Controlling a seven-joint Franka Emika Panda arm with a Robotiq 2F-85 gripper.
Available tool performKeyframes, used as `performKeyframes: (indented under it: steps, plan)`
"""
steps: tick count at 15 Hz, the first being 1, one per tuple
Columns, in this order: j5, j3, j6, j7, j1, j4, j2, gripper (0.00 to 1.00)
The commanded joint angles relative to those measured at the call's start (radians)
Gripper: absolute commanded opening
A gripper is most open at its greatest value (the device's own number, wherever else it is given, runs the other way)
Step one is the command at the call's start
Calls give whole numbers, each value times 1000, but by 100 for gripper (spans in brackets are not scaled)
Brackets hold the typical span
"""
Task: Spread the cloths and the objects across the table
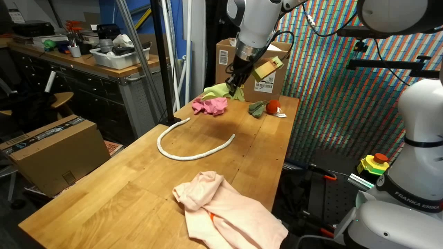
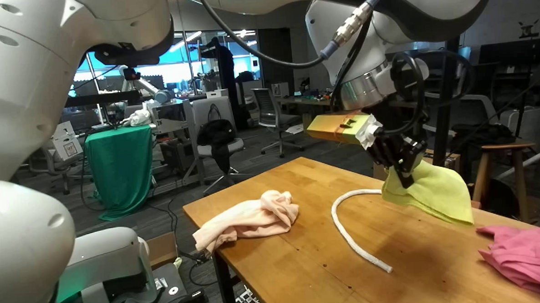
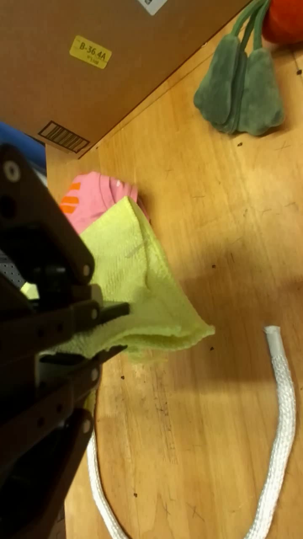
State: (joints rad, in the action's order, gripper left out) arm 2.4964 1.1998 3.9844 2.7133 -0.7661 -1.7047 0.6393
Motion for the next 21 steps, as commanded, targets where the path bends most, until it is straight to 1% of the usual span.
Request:
performKeyframes:
  steps: [1, 2, 9, 13, 17, 21]
  plan:
    - [50, 22, -47, 37, -34, -91, -75, 8]
    - [10, 57, -39, 10, -48, -111, -57, 8]
    - [15, 152, -33, 9, -106, -208, -43, 8]
    - [15, 174, -9, -6, -127, -252, -51, 8]
    - [15, 179, 35, -37, -138, -292, -57, 8]
    - [15, 208, 61, -50, -164, -337, -54, 8]
